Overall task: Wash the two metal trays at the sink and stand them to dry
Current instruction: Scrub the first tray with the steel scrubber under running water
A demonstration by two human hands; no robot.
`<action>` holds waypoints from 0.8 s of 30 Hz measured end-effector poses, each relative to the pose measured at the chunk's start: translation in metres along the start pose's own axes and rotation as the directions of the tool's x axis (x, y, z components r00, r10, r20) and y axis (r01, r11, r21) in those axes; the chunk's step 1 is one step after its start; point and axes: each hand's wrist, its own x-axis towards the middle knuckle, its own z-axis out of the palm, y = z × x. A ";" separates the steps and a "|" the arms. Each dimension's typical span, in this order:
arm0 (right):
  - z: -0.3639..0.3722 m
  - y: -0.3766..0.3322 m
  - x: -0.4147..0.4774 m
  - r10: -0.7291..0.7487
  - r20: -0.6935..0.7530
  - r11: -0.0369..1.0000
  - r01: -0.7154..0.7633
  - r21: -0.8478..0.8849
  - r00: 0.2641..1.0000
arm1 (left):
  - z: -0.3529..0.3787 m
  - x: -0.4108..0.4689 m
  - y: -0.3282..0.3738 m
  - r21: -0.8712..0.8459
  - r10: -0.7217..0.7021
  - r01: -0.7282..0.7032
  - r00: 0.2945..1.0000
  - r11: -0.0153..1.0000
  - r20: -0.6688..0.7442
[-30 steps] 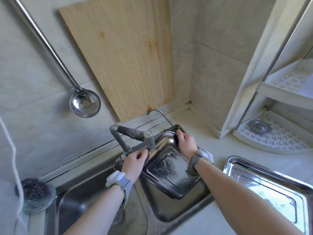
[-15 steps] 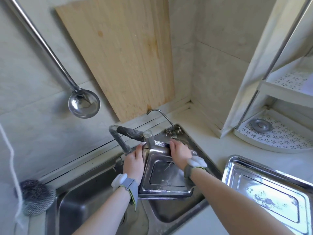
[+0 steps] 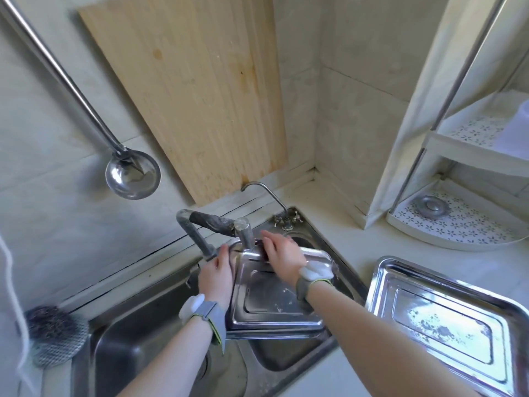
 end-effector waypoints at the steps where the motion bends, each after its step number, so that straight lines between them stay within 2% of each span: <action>1: -0.007 0.019 0.001 0.079 -0.053 0.997 -0.080 -0.022 0.996 | -0.005 0.004 -0.005 -0.062 -0.052 0.051 0.998 0.997 -0.019; 3: -0.022 0.059 0.000 0.323 -0.131 0.946 -0.321 0.040 0.937 | -0.014 0.007 -0.012 -0.156 -0.125 0.115 0.991 0.981 -0.052; 5: -0.030 0.081 -0.005 0.535 -0.136 0.829 -0.486 0.276 0.834 | -0.016 0.005 -0.017 -0.223 -0.191 0.175 0.980 0.959 -0.051; 7: -0.029 0.087 -0.007 0.634 -0.116 0.727 -0.537 0.428 0.765 | -0.016 0.005 -0.019 -0.317 -0.279 0.245 0.958 0.916 -0.065; 9: -0.027 0.093 -0.012 0.669 -0.074 0.682 -0.571 0.457 0.740 | -0.017 0.007 -0.020 -0.391 -0.349 0.300 0.935 0.870 -0.060; 12: -0.031 0.102 -0.016 0.661 -0.030 0.676 -0.578 0.457 0.749 | -0.016 0.008 -0.024 -0.386 -0.373 0.331 0.927 0.861 -0.037; 16: -0.055 0.093 -0.003 0.624 -0.145 0.737 -0.517 0.436 0.767 | -0.015 0.014 -0.036 -0.218 -0.362 0.359 0.932 0.907 0.029; 19: -0.070 0.075 0.011 0.503 -0.205 0.856 -0.451 0.252 0.840 | -0.014 0.013 -0.029 0.045 -0.181 0.179 0.983 0.983 0.038; 22: -0.072 0.054 0.018 0.290 -0.108 0.953 -0.297 -0.056 0.951 | -0.004 0.008 -0.013 0.130 0.044 -0.065 0.987 0.989 0.153; 24: -0.068 0.038 0.016 0.156 -0.015 0.954 -0.154 -0.256 0.988 | 0.006 0.003 0.002 0.206 0.197 -0.249 0.949 0.946 0.246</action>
